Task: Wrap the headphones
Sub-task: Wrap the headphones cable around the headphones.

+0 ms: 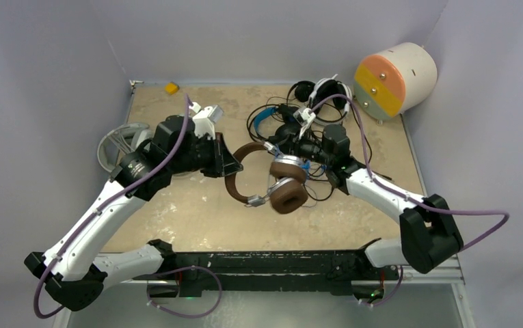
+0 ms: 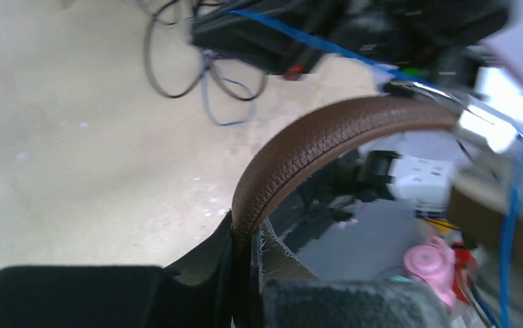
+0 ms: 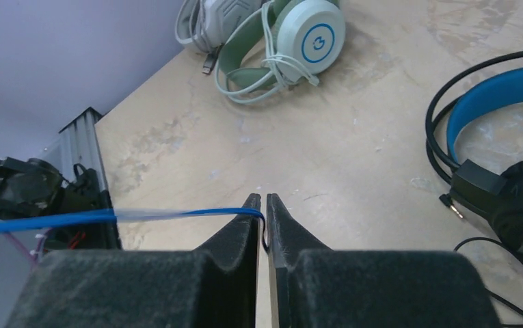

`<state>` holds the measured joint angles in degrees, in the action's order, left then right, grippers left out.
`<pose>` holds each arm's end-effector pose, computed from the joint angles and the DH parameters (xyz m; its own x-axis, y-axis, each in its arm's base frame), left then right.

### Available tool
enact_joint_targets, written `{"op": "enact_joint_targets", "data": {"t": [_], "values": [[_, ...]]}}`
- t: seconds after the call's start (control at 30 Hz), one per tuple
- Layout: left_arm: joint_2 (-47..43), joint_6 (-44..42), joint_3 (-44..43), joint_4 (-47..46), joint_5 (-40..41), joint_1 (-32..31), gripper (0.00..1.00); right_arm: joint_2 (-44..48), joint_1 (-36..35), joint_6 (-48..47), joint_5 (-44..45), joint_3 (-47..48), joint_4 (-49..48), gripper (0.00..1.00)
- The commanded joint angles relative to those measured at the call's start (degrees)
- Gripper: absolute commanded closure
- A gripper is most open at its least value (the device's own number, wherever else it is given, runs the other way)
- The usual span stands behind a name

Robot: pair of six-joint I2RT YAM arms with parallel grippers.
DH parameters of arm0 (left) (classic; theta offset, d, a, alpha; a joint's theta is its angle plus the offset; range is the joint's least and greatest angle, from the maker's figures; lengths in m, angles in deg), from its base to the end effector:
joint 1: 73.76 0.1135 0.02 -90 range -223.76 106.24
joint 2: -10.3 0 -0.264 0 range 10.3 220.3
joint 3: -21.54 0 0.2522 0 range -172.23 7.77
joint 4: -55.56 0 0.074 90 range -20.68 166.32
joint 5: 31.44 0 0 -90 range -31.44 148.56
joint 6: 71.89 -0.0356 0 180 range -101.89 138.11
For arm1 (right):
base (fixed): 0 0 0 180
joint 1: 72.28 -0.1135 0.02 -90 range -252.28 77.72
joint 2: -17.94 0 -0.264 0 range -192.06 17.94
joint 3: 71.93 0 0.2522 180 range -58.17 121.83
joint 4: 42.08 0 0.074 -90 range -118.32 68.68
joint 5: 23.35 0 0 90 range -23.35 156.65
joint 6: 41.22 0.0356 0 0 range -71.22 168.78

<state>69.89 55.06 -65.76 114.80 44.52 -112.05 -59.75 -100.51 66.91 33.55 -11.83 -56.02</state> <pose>0.1533 -0.1320 0.4017 -0.7869 -0.1217 -0.6049 0.3634 0.7009 -0.6138 0.2619 0.1627 0.2886 -0.3260 0.1208 -0.9376 -0.8155 0.4658 0.3436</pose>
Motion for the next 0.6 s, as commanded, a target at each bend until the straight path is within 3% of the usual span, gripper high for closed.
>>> {"op": "enact_joint_targets", "data": {"t": [0.0,0.23,0.4,0.57], "values": [[-0.53,7.08,-8.56,-4.66,-8.53,-0.58,1.0,-3.03,0.56,3.07,0.37,-5.21,-18.7,0.91],[2.84,10.51,-12.98,-3.86,-8.82,-0.58,1.0,-8.45,0.54,4.87,-0.62,-7.85,-30.11,0.82],[4.81,13.25,-15.18,-4.22,-9.45,0.57,1.0,-11.53,0.54,6.85,-1.8,-10.23,-35.15,0.83],[5.99,15.84,-15.57,-6.11,-16.53,8.74,1.0,-14.46,-0.9,10.65,-4.4,-13.15,-41.61,0.81]]}}
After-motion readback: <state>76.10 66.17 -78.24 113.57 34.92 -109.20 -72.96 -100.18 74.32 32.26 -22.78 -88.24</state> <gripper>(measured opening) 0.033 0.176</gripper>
